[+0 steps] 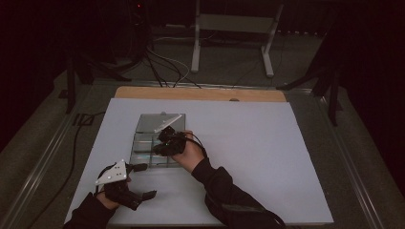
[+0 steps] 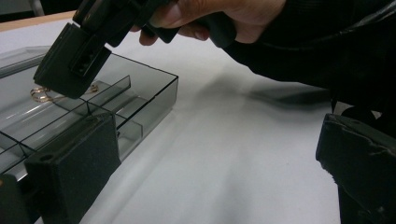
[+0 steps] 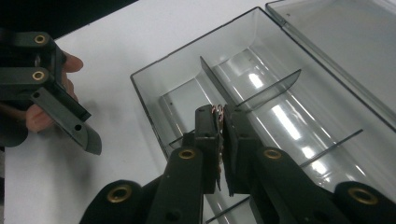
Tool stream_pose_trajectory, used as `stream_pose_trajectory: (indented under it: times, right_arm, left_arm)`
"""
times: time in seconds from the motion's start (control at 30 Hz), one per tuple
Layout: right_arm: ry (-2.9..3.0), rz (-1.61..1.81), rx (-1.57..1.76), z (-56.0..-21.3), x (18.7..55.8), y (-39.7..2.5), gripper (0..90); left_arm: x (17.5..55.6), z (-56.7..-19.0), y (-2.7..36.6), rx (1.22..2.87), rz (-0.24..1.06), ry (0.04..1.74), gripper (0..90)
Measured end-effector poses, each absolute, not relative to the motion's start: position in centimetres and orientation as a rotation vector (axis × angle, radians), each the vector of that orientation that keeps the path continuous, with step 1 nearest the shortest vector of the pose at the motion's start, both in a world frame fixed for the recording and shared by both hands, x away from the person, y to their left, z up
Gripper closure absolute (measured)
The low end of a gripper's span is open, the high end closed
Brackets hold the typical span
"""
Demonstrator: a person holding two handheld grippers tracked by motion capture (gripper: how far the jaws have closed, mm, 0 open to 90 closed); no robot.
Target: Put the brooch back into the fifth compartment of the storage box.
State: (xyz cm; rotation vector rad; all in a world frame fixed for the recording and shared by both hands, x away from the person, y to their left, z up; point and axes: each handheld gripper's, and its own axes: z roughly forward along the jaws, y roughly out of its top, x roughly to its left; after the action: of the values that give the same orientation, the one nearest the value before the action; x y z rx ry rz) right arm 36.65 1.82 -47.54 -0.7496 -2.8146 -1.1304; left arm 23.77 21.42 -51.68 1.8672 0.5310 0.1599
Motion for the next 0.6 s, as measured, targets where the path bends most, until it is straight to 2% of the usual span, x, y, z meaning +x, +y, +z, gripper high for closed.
stream_pose_trajectory:
  times: [0.37, 0.47, 0.6]
  right_arm:
    - [-2.792, -1.117, -0.776, -48.27, 37.06, 2.04, 83.7]
    - [-2.782, -1.143, -0.78, -48.22, 37.07, 2.0, 72.8]
    - [-2.787, -1.154, -0.764, -48.1, 36.92, 1.93, 64.5]
  left_arm:
    - [23.8, -51.71, 21.46, 1.868, 0.158, 0.53, 1.1]
    - [23.84, -51.67, 21.46, 1.866, 0.158, 0.528, 1.1]
    - [23.79, -51.68, 21.46, 1.868, 0.159, 0.528, 1.1]
